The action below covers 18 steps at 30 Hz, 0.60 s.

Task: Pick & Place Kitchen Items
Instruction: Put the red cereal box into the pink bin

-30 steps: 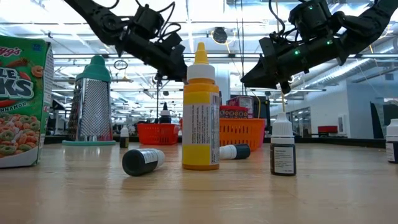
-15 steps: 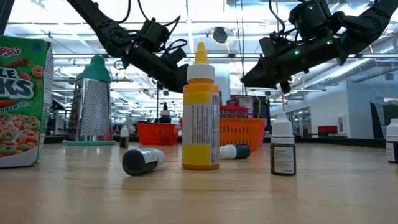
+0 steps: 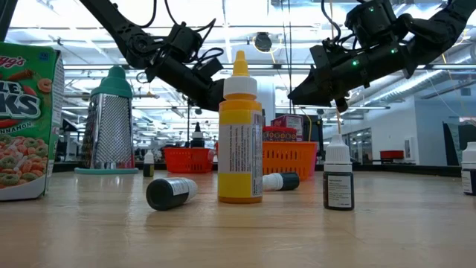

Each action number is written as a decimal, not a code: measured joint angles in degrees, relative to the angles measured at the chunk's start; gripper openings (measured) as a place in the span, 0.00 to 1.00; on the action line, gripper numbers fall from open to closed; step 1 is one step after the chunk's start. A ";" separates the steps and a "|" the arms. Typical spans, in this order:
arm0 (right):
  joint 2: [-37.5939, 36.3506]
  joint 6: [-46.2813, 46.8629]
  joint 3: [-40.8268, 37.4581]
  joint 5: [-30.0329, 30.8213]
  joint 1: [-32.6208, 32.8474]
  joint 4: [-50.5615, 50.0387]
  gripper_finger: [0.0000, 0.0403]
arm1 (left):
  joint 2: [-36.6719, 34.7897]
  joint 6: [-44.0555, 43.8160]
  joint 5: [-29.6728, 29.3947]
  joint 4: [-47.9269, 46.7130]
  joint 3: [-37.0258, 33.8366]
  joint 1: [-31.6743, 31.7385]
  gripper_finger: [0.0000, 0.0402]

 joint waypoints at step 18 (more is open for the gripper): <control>0.00 0.00 0.00 0.00 0.01 -0.44 0.25 | 0.00 3.00 -1.24 -3.05 0.00 0.02 0.53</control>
